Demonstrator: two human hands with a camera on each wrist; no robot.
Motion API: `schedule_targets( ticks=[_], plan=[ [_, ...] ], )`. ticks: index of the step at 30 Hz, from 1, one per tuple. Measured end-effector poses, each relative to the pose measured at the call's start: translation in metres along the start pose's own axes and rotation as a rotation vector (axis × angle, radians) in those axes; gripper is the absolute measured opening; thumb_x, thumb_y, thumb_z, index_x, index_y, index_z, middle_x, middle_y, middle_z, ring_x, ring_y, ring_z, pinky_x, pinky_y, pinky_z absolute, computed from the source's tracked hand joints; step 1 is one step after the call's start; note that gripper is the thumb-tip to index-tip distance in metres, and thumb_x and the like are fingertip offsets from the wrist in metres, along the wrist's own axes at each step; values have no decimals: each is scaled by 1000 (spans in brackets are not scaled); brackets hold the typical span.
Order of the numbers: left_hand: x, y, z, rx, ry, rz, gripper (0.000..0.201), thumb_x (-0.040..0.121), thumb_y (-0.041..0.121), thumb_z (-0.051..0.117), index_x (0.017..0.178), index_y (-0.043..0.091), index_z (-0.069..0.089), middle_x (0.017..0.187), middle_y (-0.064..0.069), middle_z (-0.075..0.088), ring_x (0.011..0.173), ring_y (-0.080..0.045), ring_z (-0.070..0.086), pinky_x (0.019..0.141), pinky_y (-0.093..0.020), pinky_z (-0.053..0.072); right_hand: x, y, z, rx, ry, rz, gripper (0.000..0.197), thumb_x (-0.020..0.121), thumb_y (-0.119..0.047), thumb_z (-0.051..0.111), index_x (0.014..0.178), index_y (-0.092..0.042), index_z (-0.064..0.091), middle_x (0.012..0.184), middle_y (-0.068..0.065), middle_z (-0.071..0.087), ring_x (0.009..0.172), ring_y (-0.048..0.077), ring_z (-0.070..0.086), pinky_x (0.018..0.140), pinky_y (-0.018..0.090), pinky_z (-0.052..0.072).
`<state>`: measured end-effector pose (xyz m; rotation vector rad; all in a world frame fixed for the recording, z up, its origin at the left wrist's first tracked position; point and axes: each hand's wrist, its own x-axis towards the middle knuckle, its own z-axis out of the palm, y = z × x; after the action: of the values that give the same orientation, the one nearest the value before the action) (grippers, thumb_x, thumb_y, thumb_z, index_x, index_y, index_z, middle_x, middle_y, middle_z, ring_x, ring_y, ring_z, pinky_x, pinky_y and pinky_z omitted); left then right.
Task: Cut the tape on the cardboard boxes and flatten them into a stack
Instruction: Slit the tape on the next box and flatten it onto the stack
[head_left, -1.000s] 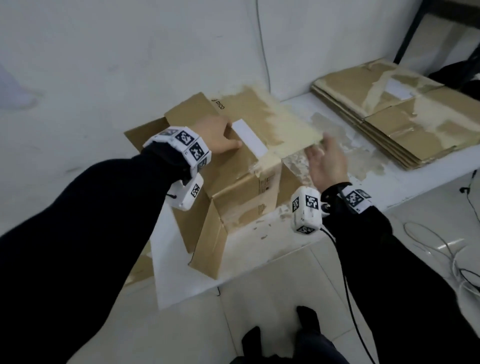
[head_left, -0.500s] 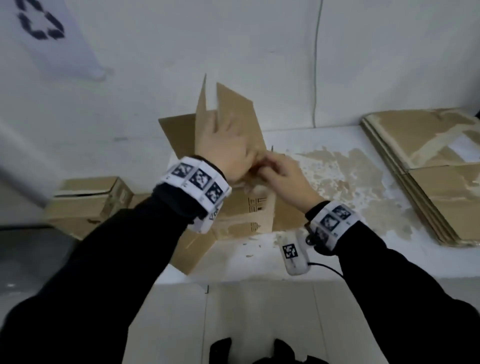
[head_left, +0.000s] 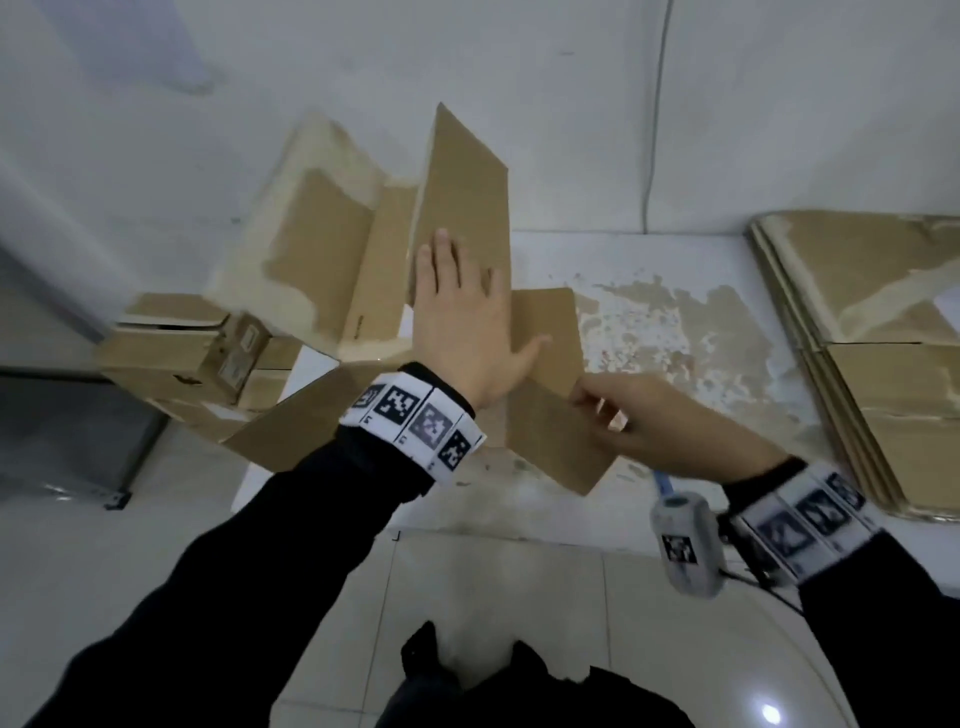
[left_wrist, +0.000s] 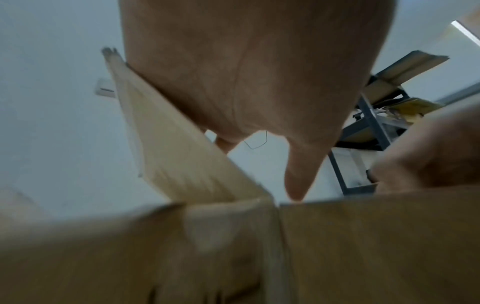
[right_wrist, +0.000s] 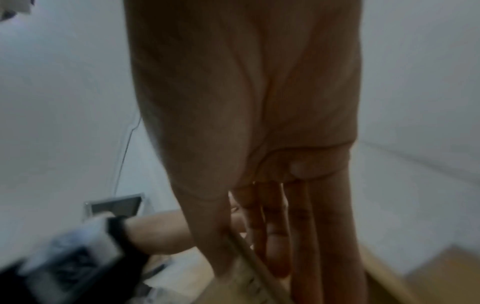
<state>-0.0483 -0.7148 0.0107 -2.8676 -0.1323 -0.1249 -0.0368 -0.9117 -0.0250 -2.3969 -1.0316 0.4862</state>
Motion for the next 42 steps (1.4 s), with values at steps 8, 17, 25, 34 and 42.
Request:
schedule_targets(
  ticks=[8,17,25,34,42],
  plan=[
    [-33,-42,38,-96,99,92,81,74,63,37,146,27,34,158,-18,14,145,-41,5,117,-54,7,91,29,-26,358,108,232,44,93,-35,55,127,-10,46,116,14,60,89,26,66,75,40,58],
    [-39,-57,56,-202,191,154,78,72,58,45,143,27,42,155,-15,24,144,-38,16,116,-52,14,205,31,2,91,490,262,38,91,-12,44,126,-1,33,110,22,53,91,38,57,69,40,40],
    [-43,-49,71,-323,239,106,77,73,56,44,144,29,40,157,-11,21,146,-33,14,116,-50,13,162,136,-57,273,683,521,48,78,-48,55,108,-10,60,98,18,66,91,36,65,77,50,53],
    [52,-28,79,-278,142,93,77,76,62,28,147,32,31,159,-11,13,146,-34,6,117,-52,5,22,23,63,1315,315,245,78,60,-76,64,120,-26,54,121,1,62,116,18,58,96,35,49],
    [129,-17,155,-167,-149,383,108,67,94,9,152,28,9,159,-11,-13,145,-29,-17,116,-51,-11,91,44,108,867,739,725,35,94,-17,56,128,-15,50,116,1,61,110,21,58,92,30,49]
  ],
)
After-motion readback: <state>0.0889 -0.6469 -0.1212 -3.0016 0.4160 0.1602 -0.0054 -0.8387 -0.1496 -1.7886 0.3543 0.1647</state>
